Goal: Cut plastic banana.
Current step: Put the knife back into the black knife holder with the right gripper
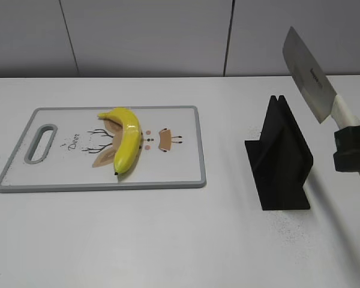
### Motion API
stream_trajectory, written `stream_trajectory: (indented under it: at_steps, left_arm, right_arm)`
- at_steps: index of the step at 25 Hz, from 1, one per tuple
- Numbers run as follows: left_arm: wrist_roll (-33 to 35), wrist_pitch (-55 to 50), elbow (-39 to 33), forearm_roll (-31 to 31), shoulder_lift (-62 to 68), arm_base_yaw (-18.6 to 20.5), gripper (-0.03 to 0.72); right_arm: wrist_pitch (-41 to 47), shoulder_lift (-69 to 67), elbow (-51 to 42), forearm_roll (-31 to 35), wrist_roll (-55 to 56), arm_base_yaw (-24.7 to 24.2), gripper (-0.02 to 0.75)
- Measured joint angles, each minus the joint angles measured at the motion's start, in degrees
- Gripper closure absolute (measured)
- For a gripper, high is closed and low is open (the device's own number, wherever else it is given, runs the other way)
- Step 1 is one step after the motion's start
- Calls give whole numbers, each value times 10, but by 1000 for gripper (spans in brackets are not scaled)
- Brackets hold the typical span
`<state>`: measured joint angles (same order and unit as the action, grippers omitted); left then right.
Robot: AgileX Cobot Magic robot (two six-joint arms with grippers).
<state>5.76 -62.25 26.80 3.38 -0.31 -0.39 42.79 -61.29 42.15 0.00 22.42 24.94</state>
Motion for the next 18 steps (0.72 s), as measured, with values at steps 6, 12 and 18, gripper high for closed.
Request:
stream_trajectory:
  at_steps: [6,12,18]
  left_arm:
    - [-2,2,0,0,0,0,99]
    - [-2,2,0,0,0,0,99]
    - [-2,2,0,0,0,0,99]
  right_arm:
    - [-31,-27,0,-12,1,0,577]
    - [-39,-84,-1,-20,2,0,577]
    - [-53,-121,-1,-29,3,0,577]
